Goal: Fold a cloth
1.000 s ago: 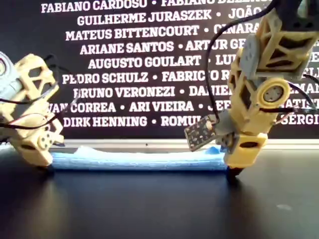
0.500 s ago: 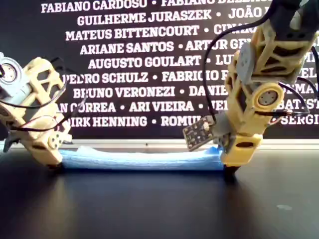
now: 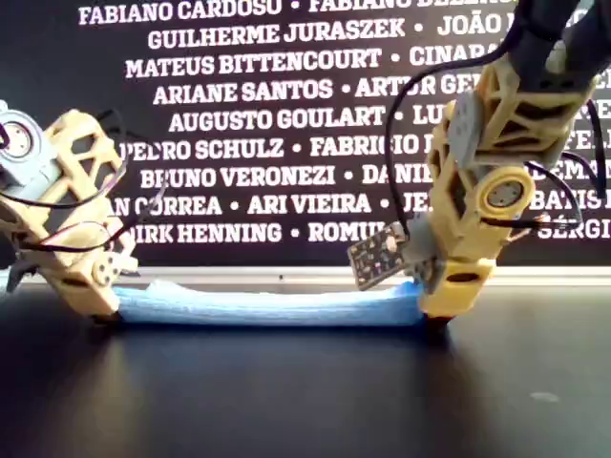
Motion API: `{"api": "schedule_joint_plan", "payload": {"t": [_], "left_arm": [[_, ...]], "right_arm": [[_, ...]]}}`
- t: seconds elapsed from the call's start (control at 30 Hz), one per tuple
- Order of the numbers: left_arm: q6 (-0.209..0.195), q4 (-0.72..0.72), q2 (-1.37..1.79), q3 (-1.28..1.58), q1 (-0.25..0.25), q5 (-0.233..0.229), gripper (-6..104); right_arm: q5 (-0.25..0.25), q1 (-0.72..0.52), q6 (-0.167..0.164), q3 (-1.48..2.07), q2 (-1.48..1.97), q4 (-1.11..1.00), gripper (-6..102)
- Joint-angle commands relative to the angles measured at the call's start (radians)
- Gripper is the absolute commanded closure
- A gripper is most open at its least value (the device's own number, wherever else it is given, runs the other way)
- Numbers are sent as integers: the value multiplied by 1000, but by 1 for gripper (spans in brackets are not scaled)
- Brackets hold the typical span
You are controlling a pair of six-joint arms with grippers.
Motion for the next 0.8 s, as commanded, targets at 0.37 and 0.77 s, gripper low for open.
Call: {"api": "schedule_joint_plan", "payload": {"t": [0.37, 0.77], "left_arm": [[8, -5, 0, -18, -17, -3, 41], [0, -5, -77, -138, -17, 12, 86]], "right_arm": [[-20, 6, 2, -86, 18, 14, 61], [-21, 6, 11, -215, -64, 12, 89]]}}
